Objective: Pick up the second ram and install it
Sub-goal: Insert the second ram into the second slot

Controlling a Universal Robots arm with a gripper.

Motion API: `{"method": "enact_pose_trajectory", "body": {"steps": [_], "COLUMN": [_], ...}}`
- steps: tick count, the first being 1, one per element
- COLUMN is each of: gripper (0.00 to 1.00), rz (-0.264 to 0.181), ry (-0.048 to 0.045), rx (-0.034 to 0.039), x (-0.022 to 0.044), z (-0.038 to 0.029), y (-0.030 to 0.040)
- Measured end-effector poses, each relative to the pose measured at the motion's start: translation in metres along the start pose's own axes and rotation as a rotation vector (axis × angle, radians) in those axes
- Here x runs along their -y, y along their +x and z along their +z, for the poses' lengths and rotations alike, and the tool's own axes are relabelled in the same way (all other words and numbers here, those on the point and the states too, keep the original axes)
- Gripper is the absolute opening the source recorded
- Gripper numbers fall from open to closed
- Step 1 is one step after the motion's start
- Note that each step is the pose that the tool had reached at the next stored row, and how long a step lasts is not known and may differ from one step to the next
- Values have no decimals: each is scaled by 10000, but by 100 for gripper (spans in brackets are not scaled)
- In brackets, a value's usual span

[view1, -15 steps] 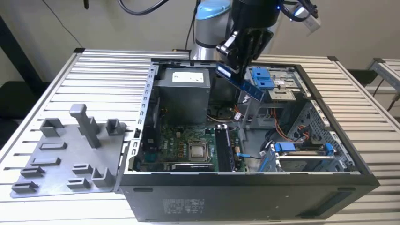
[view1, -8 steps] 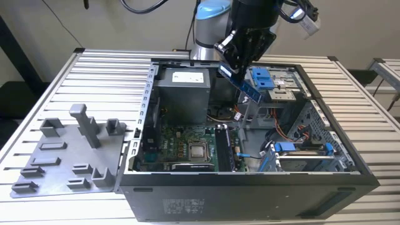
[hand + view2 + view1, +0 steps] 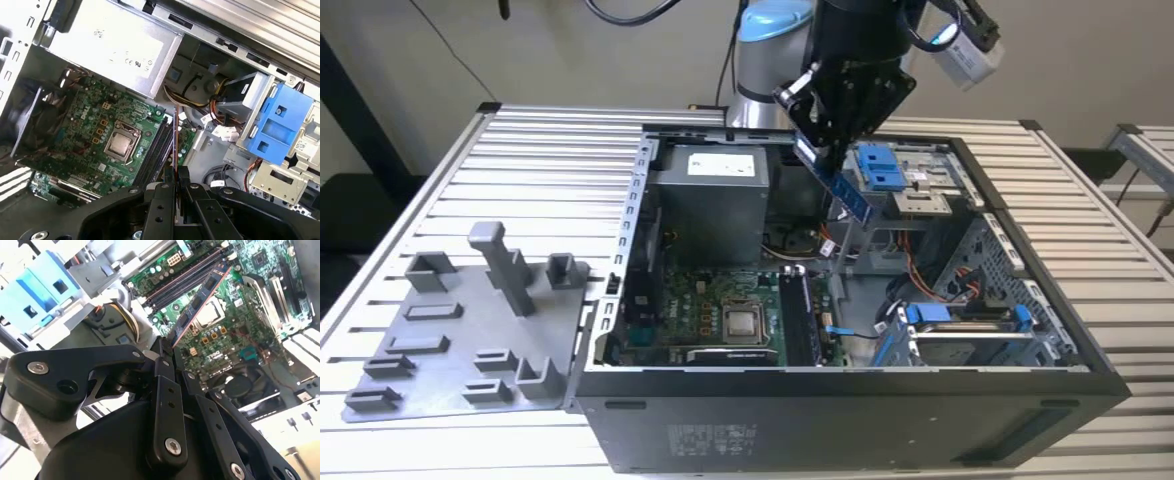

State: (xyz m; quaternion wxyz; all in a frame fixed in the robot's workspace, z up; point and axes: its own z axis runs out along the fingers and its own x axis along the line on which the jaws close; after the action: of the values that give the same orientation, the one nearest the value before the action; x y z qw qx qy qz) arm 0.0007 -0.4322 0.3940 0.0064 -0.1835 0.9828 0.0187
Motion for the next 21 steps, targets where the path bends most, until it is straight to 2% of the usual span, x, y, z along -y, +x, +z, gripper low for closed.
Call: {"method": "enact_pose_trajectory", "body": {"steps": [21], "gripper": [14], "rz": [3812], "ry": [74], "rx": [132], "x": [1], "z": [16], "y": [0]}}
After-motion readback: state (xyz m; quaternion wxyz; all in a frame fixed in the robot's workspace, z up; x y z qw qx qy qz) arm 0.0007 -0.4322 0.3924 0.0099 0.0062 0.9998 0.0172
